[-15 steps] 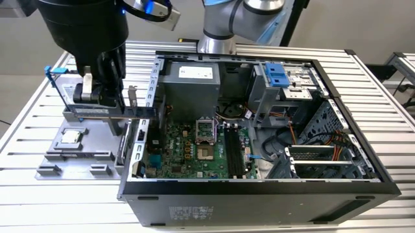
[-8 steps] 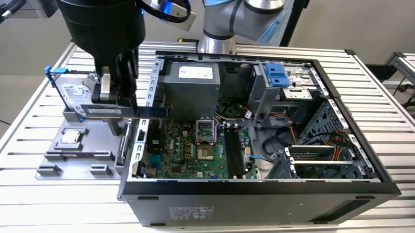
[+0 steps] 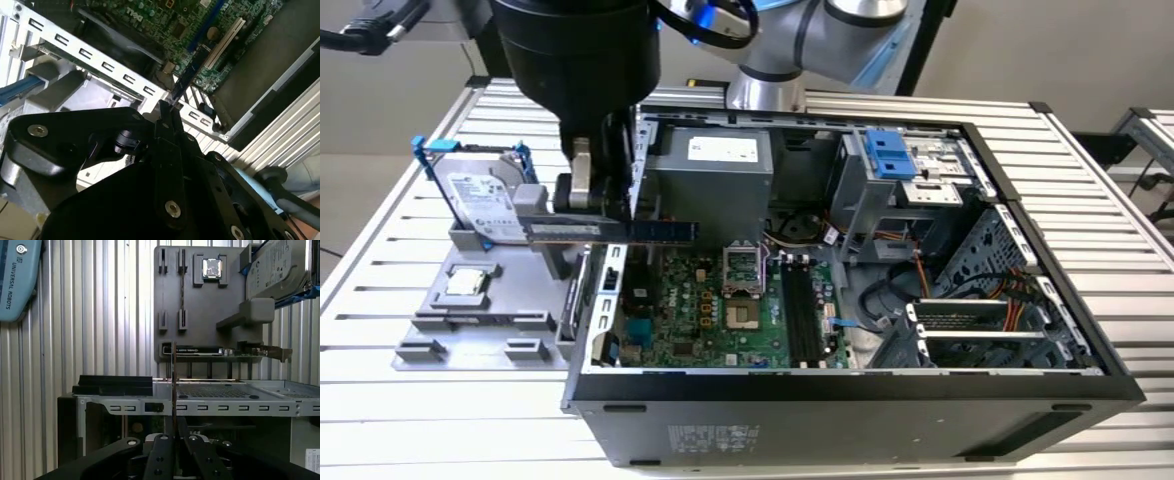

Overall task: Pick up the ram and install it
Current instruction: 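Pick up the ram and move it above insertion slot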

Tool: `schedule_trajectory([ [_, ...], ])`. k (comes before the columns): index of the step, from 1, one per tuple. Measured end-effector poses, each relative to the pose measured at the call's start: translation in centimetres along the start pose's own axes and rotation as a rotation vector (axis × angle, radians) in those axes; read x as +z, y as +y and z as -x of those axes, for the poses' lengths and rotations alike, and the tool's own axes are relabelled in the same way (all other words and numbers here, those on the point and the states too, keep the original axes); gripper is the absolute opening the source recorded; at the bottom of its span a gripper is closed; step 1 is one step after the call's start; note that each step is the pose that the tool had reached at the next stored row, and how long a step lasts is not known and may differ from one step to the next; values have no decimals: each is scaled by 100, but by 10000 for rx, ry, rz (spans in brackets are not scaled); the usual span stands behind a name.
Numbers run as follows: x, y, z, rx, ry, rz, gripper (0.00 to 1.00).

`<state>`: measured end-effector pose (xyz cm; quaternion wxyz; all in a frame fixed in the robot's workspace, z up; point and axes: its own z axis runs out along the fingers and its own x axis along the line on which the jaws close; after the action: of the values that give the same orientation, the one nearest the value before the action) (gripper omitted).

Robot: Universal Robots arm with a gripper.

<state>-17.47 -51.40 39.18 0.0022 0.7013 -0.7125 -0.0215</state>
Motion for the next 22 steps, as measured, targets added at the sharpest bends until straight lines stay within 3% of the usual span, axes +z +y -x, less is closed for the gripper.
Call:
schedule_trajectory([
  [10,-9,-288,5,-21,1,6,0],
  [22,-19,-588,10,-47,1,7,0],
])
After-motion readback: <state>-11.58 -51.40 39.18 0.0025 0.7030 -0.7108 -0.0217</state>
